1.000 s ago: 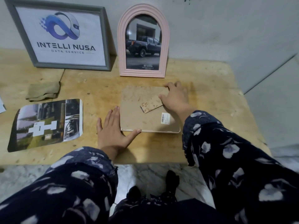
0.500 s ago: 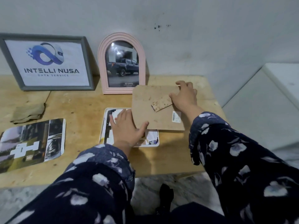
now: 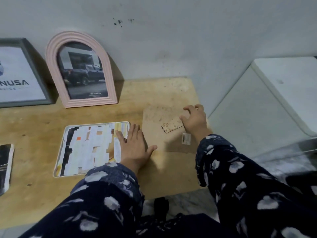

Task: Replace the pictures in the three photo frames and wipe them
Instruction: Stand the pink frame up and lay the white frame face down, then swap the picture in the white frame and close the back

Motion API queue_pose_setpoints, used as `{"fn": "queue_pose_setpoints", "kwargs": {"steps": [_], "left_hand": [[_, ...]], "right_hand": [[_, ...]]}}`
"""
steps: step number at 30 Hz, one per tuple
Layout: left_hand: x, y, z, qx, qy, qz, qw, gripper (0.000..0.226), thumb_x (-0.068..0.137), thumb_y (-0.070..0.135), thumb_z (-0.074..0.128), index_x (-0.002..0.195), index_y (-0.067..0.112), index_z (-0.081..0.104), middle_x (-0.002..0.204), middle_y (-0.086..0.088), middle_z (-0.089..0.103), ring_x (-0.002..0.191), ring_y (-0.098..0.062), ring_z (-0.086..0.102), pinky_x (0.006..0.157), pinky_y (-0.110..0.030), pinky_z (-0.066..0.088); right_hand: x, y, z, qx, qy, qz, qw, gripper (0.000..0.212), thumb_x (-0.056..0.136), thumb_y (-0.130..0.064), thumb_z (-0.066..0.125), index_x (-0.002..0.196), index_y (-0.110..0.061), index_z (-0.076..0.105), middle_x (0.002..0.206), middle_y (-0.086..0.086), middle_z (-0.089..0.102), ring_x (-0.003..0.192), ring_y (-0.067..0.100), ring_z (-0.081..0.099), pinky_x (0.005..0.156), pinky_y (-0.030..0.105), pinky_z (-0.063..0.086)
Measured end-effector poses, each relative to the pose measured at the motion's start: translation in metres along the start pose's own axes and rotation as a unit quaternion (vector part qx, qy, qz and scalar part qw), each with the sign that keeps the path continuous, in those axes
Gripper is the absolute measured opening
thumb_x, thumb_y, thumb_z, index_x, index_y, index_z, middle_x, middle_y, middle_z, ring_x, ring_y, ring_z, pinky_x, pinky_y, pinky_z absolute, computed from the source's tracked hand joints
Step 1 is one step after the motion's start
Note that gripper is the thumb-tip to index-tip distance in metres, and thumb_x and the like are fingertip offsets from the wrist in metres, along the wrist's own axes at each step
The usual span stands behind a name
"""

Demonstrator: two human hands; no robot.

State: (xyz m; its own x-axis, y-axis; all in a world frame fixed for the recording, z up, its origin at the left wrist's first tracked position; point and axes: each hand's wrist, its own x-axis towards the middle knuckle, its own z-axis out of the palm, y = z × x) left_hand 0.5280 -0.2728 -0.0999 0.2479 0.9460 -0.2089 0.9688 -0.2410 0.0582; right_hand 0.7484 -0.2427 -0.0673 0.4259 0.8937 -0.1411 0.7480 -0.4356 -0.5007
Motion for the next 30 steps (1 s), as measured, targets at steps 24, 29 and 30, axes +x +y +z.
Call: {"fn": "queue_pose_setpoints", "kwargs": {"steps": [24, 29, 30], "left_hand": [[-0.021, -0.116, -0.012, -0.067, 0.054, -0.122, 0.989, 0.063, 0.098, 0.050, 0.032, 0.151, 0.018, 0.018, 0.161, 0.000, 0.011, 0.148, -0.022, 0.003, 0.118, -0.050, -0.001], [-0.038, -0.170, -0.010, -0.061, 0.074, -0.153, 0.984, 0.065, 0.091, 0.056, 0.046, 0.142, 0.020, 0.031, 0.148, -0.003, 0.034, 0.134, -0.027, 0.027, 0.109, -0.042, 0.026], [-0.041, -0.178, -0.009, -0.064, 0.072, -0.150, 0.984, 0.064, 0.090, 0.057, 0.047, 0.141, 0.021, 0.031, 0.146, -0.002, 0.036, 0.132, -0.027, 0.028, 0.107, -0.042, 0.028]], "right_hand": [[-0.057, -0.094, 0.080, -0.120, -0.089, -0.168, 0.974, 0.041, 0.093, -0.043, 0.047, 0.133, -0.032, 0.049, 0.142, 0.005, 0.039, 0.133, 0.027, 0.028, 0.112, 0.050, 0.017], [-0.080, -0.124, 0.106, -0.165, -0.129, -0.175, 0.962, 0.068, 0.089, -0.064, 0.041, 0.147, -0.030, 0.031, 0.157, 0.006, 0.017, 0.145, 0.028, 0.007, 0.116, 0.055, 0.006], [-0.084, -0.127, 0.111, -0.184, -0.137, -0.170, 0.958, 0.072, 0.089, -0.066, 0.039, 0.149, -0.029, 0.026, 0.159, 0.006, 0.012, 0.146, 0.028, 0.004, 0.116, 0.056, 0.003]]}}
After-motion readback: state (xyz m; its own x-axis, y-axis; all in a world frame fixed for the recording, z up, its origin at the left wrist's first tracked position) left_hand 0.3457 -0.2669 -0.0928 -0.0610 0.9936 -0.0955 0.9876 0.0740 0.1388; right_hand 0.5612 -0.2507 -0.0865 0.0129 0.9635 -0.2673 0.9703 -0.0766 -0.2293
